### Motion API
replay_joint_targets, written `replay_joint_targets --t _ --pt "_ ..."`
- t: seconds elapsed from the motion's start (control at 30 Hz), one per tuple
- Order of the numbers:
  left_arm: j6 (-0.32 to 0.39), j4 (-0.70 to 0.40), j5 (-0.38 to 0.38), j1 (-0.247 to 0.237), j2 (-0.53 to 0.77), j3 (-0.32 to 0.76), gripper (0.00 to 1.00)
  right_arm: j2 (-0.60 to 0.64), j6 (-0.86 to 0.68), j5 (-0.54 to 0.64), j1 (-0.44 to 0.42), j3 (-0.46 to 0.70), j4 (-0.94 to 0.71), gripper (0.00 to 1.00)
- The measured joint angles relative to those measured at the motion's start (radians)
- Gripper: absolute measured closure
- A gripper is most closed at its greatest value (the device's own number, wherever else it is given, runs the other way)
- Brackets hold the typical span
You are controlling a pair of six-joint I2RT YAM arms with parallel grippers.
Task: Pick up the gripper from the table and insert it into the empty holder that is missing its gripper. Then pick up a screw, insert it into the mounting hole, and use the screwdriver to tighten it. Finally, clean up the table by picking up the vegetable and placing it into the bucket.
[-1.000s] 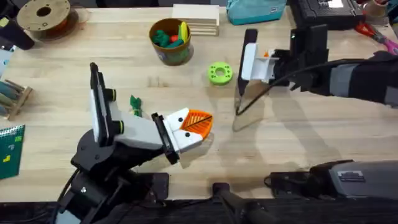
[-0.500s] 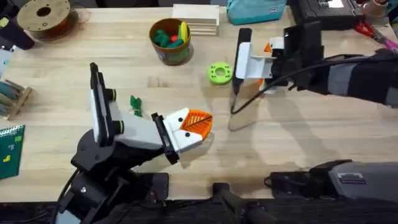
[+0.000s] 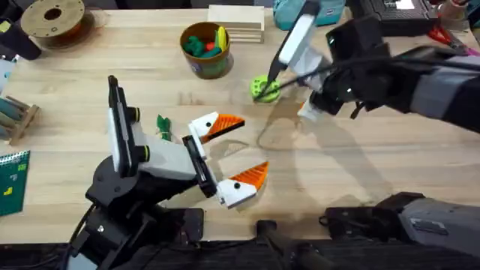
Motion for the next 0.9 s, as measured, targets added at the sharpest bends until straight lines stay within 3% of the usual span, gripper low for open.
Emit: replay_joint_targets --t 0.2,0.27,0.37,0.5,0.7,0.8,0.9 --pt "-0.001 0.093 -0.051 0.000 0.000 0.002 0.015 -0.087 0.197 -0.035 0.000 0.047 -0.068 0.112" --pt "-0.016 0.034 -0.103 0.000 0.000 0.032 0.014 -0.108 0.255 -0.057 0.000 0.053 -0.087 0.112" --pt "-0.056 -0.178 -0.231 0.000 0.004 0.140 0.014 -0.134 0.331 -0.087 0.000 0.054 -0.112 0.112" --pt "-0.096 -0.454 -0.417 0.000 0.079 0.362 0.014 -0.157 0.389 -0.136 0.000 0.054 -0.122 0.110" --pt "-0.123 -0.877 -0.663 0.000 0.364 0.757 0.014 -0.175 0.418 -0.174 0.000 0.054 -0.115 0.110" --pt "-0.157 -1.028 -0.747 0.000 0.530 0.909 0.014 -0.175 0.425 -0.183 0.000 0.054 -0.115 0.110" --pt "-0.185 -1.072 -0.769 0.002 0.672 1.014 0.013 -0.175 0.428 -0.185 0.000 0.054 -0.115 0.110"
